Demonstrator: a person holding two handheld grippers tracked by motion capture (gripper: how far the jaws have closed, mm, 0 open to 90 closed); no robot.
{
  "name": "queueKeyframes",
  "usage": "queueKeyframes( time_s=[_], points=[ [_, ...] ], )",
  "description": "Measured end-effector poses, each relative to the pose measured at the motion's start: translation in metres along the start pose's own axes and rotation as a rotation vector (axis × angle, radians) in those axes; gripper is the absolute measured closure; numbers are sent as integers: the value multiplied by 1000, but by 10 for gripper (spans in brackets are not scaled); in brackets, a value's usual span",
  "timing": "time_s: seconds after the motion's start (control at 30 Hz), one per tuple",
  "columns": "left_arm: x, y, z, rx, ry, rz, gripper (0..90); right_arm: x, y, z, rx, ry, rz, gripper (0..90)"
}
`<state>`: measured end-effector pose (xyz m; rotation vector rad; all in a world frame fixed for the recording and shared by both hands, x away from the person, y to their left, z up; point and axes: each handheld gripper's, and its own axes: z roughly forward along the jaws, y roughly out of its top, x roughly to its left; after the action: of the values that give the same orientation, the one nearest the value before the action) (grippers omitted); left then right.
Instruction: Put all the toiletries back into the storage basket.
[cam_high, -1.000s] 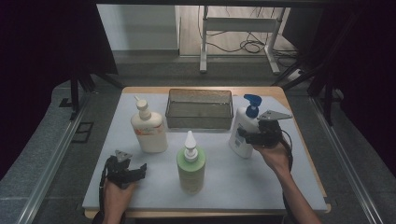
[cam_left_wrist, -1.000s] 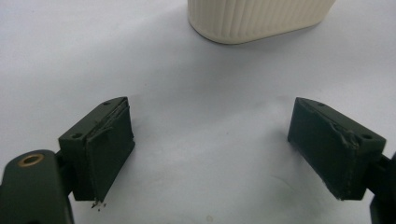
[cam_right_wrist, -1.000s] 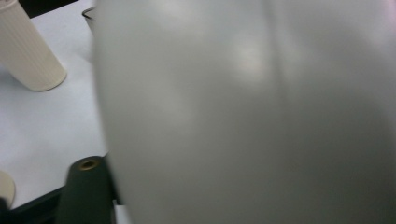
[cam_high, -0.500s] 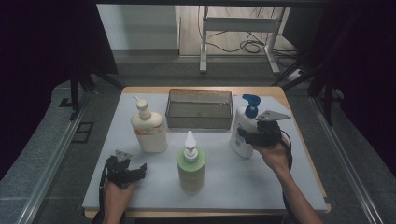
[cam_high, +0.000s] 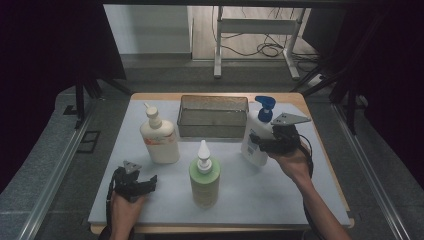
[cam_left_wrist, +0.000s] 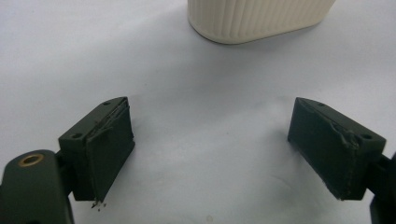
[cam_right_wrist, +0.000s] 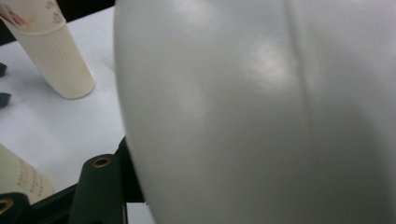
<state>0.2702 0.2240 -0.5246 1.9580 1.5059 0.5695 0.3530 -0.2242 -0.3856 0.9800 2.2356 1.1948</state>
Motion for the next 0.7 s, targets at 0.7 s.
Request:
queueKeyframes(
  time_s=[0.7],
  points=[
    [0,0,0,-1,0,-1,137,6,43,9,-21,46,-16,379]
  ],
)
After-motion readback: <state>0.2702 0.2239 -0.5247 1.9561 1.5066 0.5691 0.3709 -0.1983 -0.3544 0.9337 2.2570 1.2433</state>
